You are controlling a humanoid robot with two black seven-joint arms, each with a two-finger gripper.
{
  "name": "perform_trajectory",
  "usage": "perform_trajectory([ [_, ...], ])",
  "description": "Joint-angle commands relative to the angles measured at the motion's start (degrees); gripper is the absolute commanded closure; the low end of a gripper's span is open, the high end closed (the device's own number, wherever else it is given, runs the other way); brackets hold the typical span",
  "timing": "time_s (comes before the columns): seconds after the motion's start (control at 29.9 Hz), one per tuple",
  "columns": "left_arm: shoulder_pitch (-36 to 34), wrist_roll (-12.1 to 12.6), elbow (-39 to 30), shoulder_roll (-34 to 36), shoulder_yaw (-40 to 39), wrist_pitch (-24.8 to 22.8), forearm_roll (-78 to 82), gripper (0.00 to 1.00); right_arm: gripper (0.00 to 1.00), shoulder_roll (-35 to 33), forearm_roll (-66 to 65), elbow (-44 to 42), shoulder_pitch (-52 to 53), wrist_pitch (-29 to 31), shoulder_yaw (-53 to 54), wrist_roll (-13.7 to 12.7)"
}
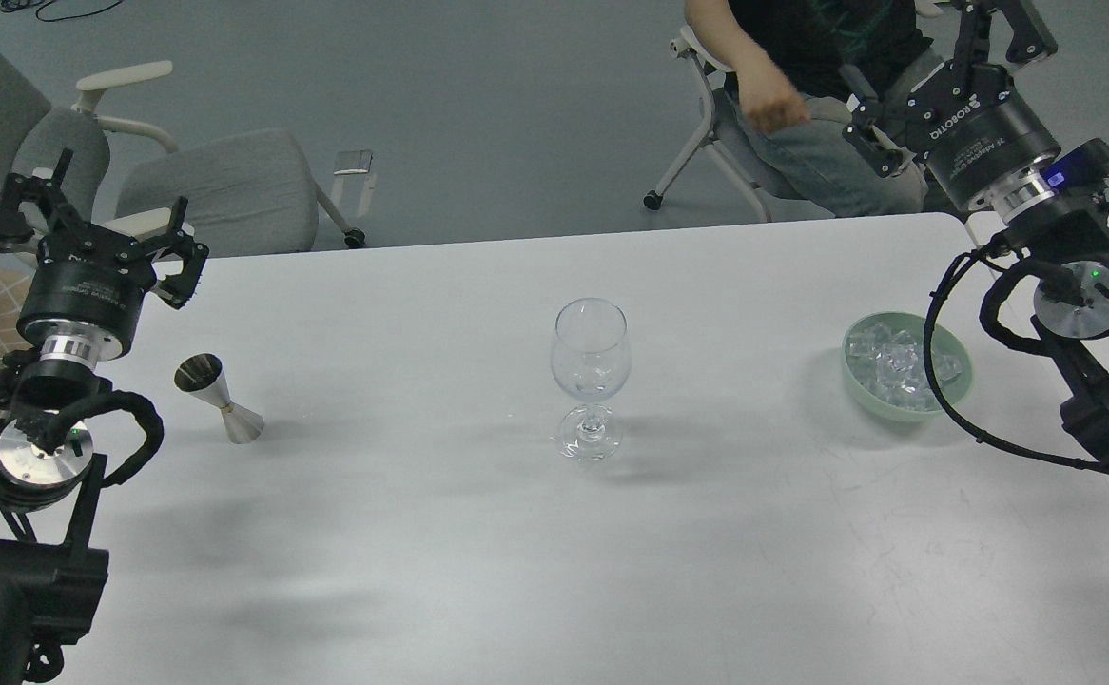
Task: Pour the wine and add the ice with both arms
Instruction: 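Raise the left gripper and open it above the metal jigger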
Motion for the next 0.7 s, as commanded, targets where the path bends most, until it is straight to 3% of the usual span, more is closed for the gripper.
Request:
perform_trajectory([
  [0.0,-0.26,0.00,-0.04,0.42,0.29,-0.01,0.00,0.02,0.00,0.25,-0.01,0.02,0.04,-1.58,-0.01,-0.01],
  [0.17,-0.78,1.67,0.22,0.33,1.16,0.34,0.08,0.02,0.00,0.25,-0.01,0.03,0.22,-2.11,-0.09,-0.10],
  [0.3,-2.28,7.81,0.84,0.77,1.61,0.34,0.08,0.02,0.00,-0.28,-0.01,-0.06,0.48,-2.20,-0.18,-0.19],
  [0.44,-5.52,15.45,1.53,2.44,1.52,0.60,0.08,0.02,0.00,-0.63,-0.10,-0.85,0.31,-2.28,-0.71,-0.19],
  [0.5,-6.67,16.78,3.90,2.70,1.52,0.52,0.08,0.02,0.00,-0.63,-0.10,-0.59,-0.04,-2.29,-0.80,-0.19],
  [0.67,-7.11,15.65,5.49,1.92,1.52,0.17,0.08,0.02,0.00,-0.63,-0.10,-1.03,-0.40,-2.29,-0.88,-0.19],
])
